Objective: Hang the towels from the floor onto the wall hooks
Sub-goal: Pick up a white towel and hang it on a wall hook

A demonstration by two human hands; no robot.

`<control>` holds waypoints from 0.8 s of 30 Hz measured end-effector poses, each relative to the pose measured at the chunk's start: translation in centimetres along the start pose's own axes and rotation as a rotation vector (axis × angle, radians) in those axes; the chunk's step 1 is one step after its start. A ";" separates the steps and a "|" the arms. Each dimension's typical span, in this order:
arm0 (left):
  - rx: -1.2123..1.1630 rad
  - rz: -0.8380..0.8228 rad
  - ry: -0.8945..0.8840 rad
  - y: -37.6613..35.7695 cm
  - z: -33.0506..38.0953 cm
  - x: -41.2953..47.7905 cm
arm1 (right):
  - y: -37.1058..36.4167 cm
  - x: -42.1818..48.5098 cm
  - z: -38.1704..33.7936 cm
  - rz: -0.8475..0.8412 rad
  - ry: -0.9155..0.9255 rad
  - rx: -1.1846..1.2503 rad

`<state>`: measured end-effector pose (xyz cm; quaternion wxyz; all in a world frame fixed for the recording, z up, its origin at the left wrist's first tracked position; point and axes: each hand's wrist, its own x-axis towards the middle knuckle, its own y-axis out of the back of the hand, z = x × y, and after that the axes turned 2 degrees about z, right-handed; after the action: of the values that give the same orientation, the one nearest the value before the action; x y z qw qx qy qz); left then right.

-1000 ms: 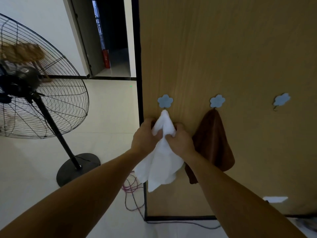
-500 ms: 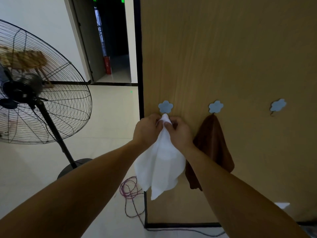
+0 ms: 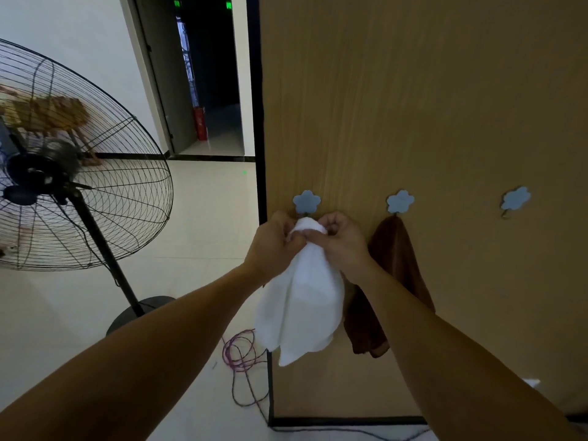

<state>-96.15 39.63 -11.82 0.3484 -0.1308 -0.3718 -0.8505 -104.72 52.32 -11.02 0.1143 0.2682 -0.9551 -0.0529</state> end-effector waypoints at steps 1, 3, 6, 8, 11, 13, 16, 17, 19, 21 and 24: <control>0.007 -0.014 0.040 0.2 0.0 0.1 | 0.3 0.0 -0.1 -0.016 -0.011 0.026; -0.012 -0.042 0.110 0.4 0.1 0.3 | 0.6 -0.1 -0.3 -0.051 -0.029 0.076; -0.275 -0.105 0.207 0.8 0.5 0.4 | 0.7 -0.1 -0.5 -0.037 -0.016 0.114; -0.399 -0.133 0.237 1.2 0.7 0.5 | 0.8 0.0 -0.8 0.015 0.032 0.075; -0.350 -0.112 0.207 1.6 1.0 1.2 | 0.9 0.6 -1.0 0.065 0.133 -0.013; -0.160 -0.015 0.105 1.5 1.1 1.6 | 0.6 1.1 -1.2 0.109 0.171 -0.058; 0.136 0.095 -0.086 0.8 1.1 1.8 | 0.1 1.8 -1.2 0.184 0.278 -0.263; 0.214 0.096 -0.123 0.4 1.0 1.7 | 0.0 1.9 -1.0 0.196 0.340 -0.357; 0.326 0.081 -0.131 -0.2 0.8 1.4 | -0.1 1.8 -0.1 0.180 0.412 -0.505; 0.387 0.049 -0.116 -0.6 0.3 1.0 | -0.1 1.6 0.7 0.155 0.392 -0.553; 0.497 0.010 -0.135 -0.9 0.6 0.8 | -0.4 1.1 1.1 0.220 0.390 -0.663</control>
<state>-97.35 40.06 -11.51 0.3483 -0.0993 -0.5911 -0.7207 -105.72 51.40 -11.93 0.3789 0.1180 -0.8696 -0.2939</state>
